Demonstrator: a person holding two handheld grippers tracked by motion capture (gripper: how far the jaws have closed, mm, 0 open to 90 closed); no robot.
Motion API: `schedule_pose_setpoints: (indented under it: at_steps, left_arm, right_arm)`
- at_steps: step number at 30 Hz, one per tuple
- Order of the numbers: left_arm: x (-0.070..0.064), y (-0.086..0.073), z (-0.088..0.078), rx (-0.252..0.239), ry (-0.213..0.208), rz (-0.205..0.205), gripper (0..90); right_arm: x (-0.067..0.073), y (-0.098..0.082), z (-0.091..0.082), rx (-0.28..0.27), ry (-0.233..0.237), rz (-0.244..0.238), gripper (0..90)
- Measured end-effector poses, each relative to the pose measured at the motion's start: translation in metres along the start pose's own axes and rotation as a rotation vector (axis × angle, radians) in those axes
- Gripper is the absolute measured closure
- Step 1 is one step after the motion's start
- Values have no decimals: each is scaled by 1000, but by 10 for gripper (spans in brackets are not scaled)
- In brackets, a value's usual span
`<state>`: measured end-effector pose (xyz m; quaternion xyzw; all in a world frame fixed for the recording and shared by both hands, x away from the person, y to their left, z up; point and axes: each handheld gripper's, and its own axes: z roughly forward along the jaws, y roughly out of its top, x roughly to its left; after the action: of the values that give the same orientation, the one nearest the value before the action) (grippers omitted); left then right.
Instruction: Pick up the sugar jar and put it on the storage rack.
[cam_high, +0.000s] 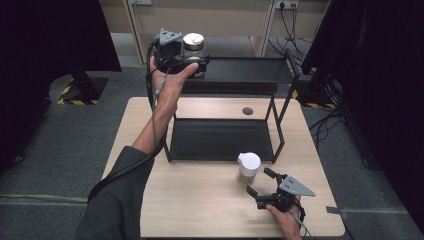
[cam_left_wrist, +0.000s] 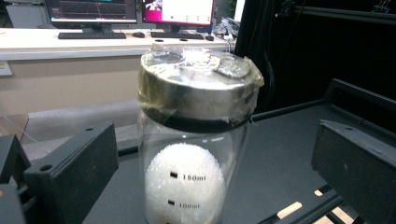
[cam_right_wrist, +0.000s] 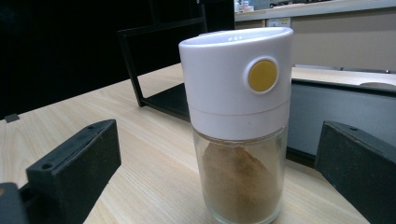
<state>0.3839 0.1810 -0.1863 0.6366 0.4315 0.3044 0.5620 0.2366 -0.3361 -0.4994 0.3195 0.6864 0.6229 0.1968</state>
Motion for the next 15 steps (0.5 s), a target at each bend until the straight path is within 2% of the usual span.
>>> schedule_pose_setpoints:
  at_steps: [4, 11, 15]
  left_arm:
    - [-1, -5, -6, -10, -9, 7, 4]
    - [1, -14, -16, -34, -57, -9, 4]
    - [-1, -19, -22, -40, -78, 1, 4]
  right_arm:
    - [0, 0, 0, -2, 0, -2, 5]
    - [0, 0, 0, 0, 0, -2, 5]
    - [0, 0, 0, -1, -1, -2, 5]
